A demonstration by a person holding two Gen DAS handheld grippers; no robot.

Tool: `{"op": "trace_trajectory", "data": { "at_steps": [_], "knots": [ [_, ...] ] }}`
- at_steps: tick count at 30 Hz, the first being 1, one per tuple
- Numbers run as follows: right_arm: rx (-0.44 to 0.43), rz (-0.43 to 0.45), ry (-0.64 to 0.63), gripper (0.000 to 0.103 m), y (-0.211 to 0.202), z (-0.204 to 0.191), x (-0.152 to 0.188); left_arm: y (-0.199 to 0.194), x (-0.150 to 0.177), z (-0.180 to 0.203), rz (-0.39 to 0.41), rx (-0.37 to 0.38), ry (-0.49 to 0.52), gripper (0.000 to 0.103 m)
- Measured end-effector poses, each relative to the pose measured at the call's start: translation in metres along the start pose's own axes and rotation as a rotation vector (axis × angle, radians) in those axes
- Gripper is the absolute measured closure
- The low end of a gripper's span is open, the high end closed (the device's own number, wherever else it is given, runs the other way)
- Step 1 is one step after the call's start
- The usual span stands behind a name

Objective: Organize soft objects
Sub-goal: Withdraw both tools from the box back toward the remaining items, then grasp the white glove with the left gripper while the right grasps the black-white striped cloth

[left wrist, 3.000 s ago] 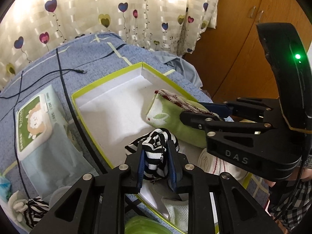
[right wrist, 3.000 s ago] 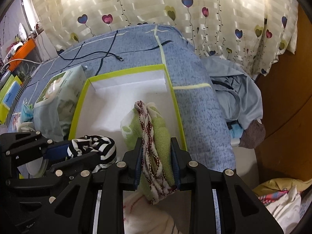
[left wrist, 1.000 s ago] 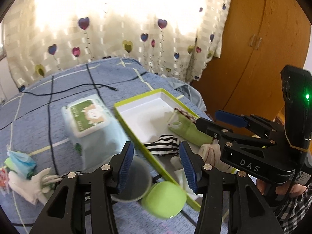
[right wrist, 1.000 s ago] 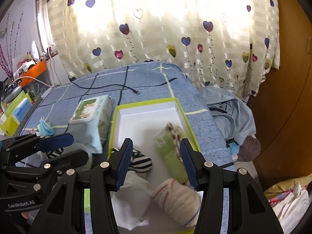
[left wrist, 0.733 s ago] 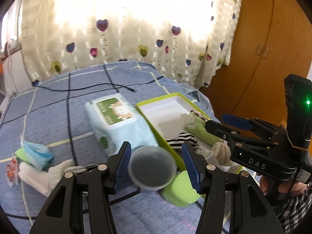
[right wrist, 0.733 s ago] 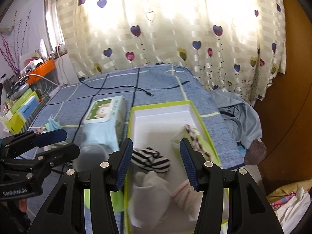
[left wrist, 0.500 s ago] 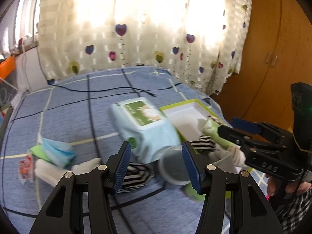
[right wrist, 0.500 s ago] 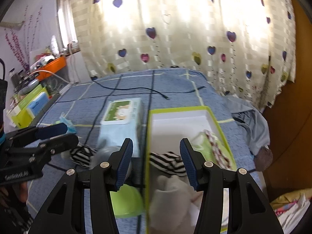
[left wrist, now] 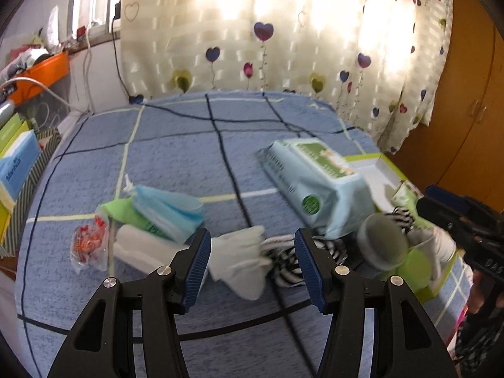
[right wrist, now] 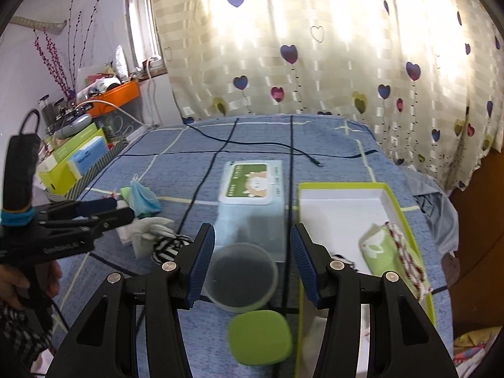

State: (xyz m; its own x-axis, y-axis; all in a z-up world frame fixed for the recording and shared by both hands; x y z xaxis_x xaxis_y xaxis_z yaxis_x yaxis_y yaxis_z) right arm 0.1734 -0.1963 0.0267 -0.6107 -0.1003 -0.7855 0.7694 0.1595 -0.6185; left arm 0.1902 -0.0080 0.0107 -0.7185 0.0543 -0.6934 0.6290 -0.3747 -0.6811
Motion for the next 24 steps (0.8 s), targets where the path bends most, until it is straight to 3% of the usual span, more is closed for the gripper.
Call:
{"op": "trace_trajectory", "data": {
  "at_steps": [15, 24],
  "knots": [
    [-0.04, -0.033, -0.053, 0.052, 0.016, -0.04, 0.006, 0.035, 0.025, -0.003, -0.103, 0.042, 0.046, 0.044],
    [-0.044, -0.042, -0.071, 0.052, 0.023, -0.052, 0.006, 0.048, 0.028, -0.009, -0.126, 0.002, 0.056, 0.045]
  ]
}}
Point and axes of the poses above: each gripper's, at about its wrist camera, not at the fingertips, and y roughly the way its jaws point, z to its right, x to its underside, the point moved 10 cm from there along y, roughly the way its jaws point, and after that the axes turned 8 degrees about x, right-handed, at the moved point
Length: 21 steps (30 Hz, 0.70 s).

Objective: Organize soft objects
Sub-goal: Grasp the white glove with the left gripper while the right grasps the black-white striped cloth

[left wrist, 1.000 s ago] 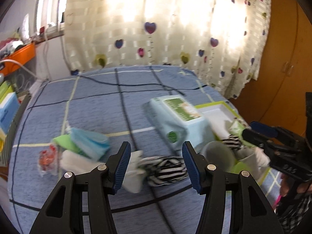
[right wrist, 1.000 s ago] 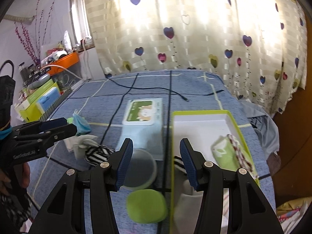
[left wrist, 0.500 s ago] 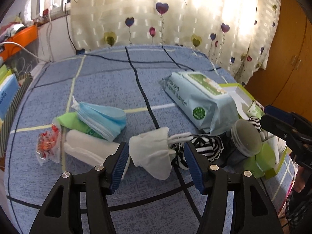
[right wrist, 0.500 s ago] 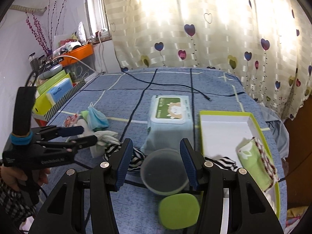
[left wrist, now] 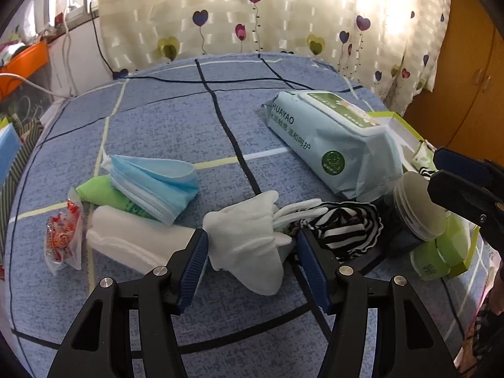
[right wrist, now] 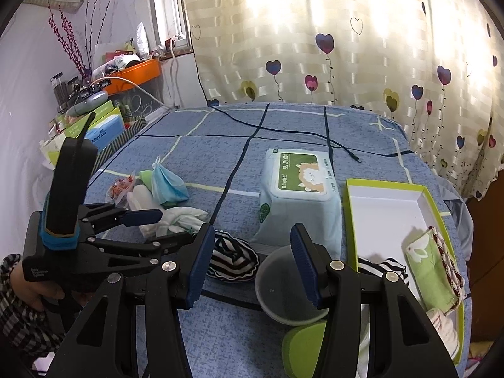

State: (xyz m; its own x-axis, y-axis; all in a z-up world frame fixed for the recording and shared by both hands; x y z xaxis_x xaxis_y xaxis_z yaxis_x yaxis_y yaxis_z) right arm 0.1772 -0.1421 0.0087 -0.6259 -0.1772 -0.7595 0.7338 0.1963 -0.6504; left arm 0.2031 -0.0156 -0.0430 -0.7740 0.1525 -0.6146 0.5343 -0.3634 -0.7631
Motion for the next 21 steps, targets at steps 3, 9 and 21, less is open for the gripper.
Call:
{"op": "trace_trajectory", "data": {
  "at_steps": [3, 9, 21],
  "knots": [
    [-0.001, -0.008, -0.01, 0.052, 0.003, -0.004, 0.002, 0.0, 0.0, -0.002, 0.004, 0.006, -0.007, 0.061],
    [0.008, -0.024, -0.045, 0.052, 0.01, -0.014, 0.007, -0.005, 0.0, -0.004, 0.021, 0.013, -0.026, 0.076],
    [-0.02, -0.082, -0.171, 0.052, 0.029, -0.043, 0.02, -0.056, -0.009, -0.012, 0.136, 0.006, -0.048, 0.077]
  ]
}}
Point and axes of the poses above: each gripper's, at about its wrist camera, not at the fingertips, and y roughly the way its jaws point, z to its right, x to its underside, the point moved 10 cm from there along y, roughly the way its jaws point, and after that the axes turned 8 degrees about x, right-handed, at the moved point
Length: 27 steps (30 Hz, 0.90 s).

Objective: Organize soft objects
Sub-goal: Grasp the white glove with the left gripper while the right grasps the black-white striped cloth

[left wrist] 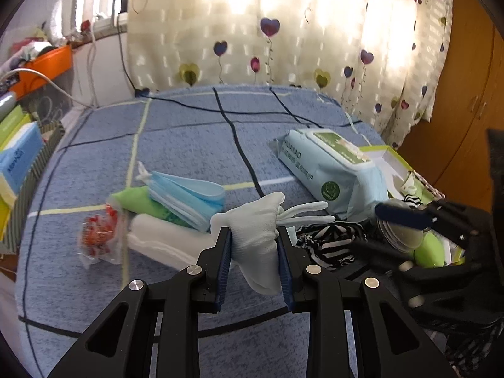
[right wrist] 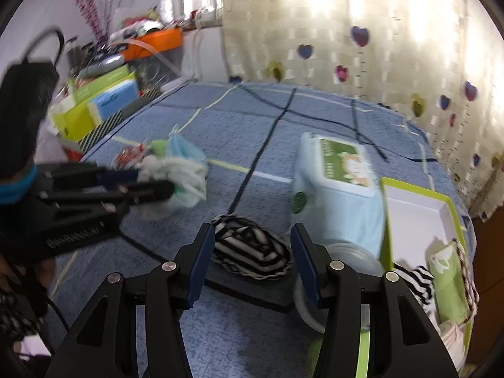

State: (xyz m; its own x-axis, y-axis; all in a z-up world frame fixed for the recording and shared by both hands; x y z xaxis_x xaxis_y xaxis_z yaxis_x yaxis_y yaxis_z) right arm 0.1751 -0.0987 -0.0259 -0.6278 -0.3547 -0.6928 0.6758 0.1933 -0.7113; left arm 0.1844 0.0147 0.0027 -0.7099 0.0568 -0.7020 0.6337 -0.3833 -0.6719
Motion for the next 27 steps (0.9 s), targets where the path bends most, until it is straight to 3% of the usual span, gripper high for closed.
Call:
{"op": "trace_trajectory", "data": {
  "at_steps": [12, 27],
  "knots": [
    [0.02, -0.077, -0.154, 0.052, 0.031, -0.022, 0.013, -0.008, 0.01, -0.015, -0.005, -0.018, -0.049, 0.076],
    [0.049, -0.112, -0.201, 0.051, 0.049, -0.024, 0.015, -0.002, 0.013, -0.014, -0.024, -0.017, -0.05, 0.076]
  ]
}}
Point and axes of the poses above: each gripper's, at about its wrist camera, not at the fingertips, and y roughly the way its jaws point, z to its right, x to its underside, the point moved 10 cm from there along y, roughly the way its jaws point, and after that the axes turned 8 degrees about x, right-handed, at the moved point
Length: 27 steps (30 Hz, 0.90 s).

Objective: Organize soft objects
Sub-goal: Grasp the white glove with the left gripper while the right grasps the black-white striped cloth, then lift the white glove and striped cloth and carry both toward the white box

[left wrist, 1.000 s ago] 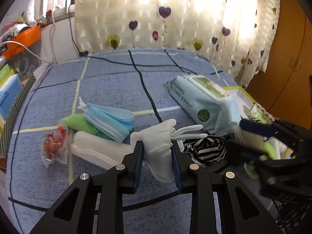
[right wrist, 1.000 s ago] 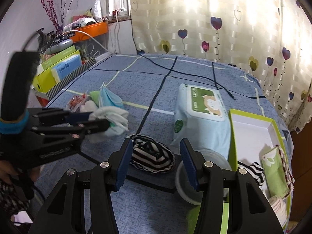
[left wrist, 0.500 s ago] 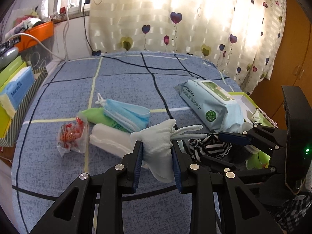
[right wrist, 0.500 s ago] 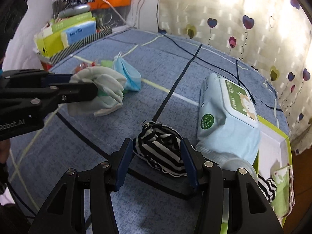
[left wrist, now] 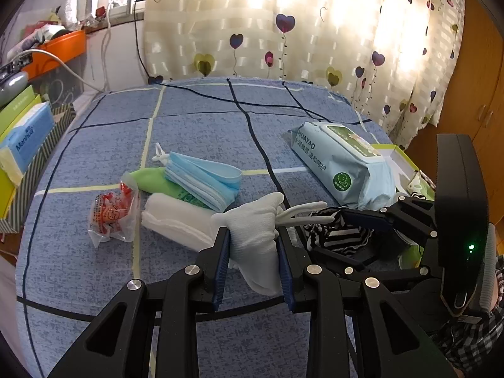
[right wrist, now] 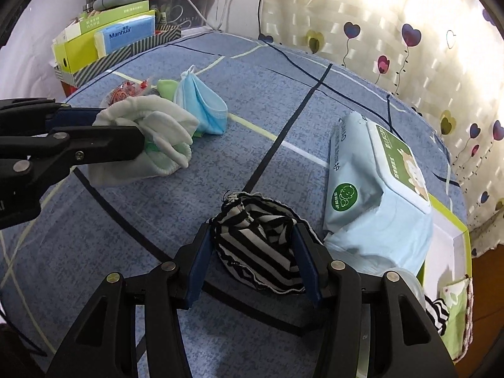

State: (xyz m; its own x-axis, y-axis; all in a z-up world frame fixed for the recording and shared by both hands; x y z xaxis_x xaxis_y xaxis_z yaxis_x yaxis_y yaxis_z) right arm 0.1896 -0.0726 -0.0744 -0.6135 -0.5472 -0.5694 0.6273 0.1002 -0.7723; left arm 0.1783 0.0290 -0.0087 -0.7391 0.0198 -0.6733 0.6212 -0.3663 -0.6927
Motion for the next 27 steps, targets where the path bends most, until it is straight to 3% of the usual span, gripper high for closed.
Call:
{"op": "trace_trajectory", "data": {
  "at_steps": [8, 16, 18, 27],
  "knots": [
    [0.034, 0.008, 0.004, 0.052, 0.001, 0.002, -0.001, 0.001, 0.001, 0.001, -0.005, 0.001, 0.002, 0.076],
    [0.037, 0.035, 0.039, 0.077, -0.005, 0.005, -0.004, 0.002, 0.002, 0.005, -0.005, 0.003, 0.005, 0.076],
    [0.019, 0.043, 0.051, 0.09, -0.007, 0.003, -0.005, 0.002, 0.002, 0.005, -0.003, 0.004, 0.005, 0.076],
    [-0.031, 0.096, 0.106, 0.092, -0.025, 0.002, -0.013, -0.007, -0.002, 0.008, 0.013, 0.0, 0.005, 0.076]
  ]
}}
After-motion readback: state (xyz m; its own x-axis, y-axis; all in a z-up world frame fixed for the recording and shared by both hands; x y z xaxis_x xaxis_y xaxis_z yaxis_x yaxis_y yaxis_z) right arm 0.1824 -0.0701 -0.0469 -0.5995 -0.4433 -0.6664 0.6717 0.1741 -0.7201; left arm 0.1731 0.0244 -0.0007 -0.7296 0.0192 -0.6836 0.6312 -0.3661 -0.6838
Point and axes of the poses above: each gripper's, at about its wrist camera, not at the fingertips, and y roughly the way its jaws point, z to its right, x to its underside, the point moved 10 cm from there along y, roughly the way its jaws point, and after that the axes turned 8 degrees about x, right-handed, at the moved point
